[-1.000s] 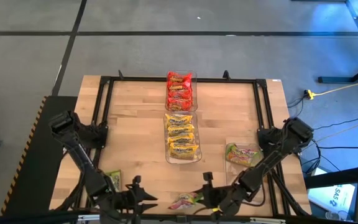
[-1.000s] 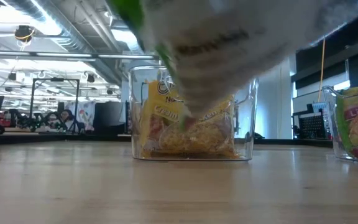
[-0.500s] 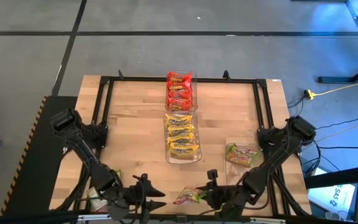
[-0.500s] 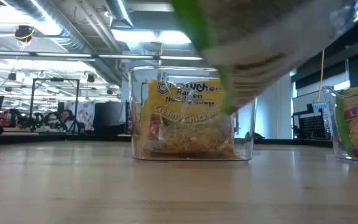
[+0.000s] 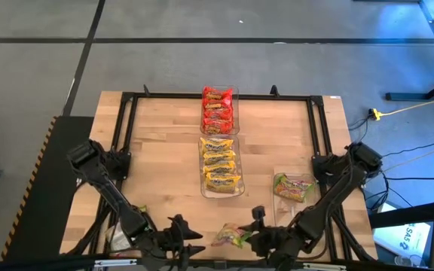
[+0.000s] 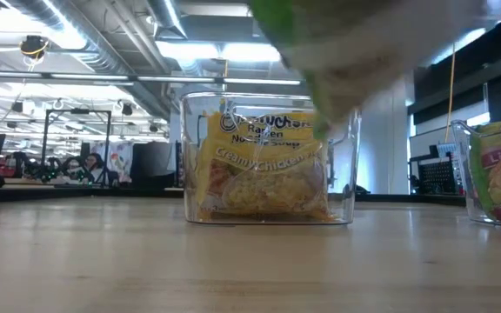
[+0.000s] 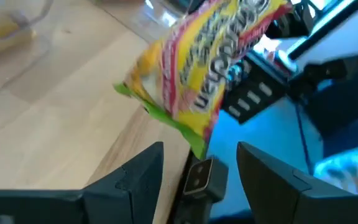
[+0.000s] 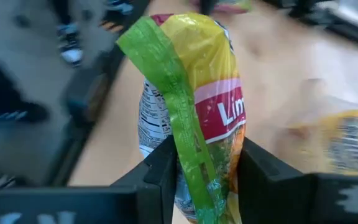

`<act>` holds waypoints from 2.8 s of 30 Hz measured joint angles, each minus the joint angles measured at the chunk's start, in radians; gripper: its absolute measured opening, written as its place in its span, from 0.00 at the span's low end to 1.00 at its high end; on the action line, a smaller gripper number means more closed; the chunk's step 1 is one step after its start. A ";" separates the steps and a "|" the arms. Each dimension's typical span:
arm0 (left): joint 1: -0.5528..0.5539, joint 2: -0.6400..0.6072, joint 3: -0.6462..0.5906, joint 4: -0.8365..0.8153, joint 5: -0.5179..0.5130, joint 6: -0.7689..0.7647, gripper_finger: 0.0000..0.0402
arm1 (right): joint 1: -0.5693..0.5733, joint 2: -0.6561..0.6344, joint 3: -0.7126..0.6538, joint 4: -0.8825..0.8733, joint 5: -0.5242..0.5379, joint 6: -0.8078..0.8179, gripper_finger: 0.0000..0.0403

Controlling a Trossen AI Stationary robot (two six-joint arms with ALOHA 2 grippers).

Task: Sort Maruchan noodles
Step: Put the green noodle pack into the bottom transparent bin

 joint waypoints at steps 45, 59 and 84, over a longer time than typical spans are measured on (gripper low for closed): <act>0.182 -0.011 0.000 0.843 0.796 0.339 0.49 | -0.020 0.013 0.371 0.253 -0.233 -0.887 0.25; 0.197 -0.010 0.000 0.839 0.727 0.379 0.24 | -0.016 0.013 0.371 0.111 -0.127 -0.710 0.25; 0.354 -0.013 0.002 0.391 0.585 0.408 0.00 | -0.121 0.001 0.226 -0.598 -0.029 0.098 0.52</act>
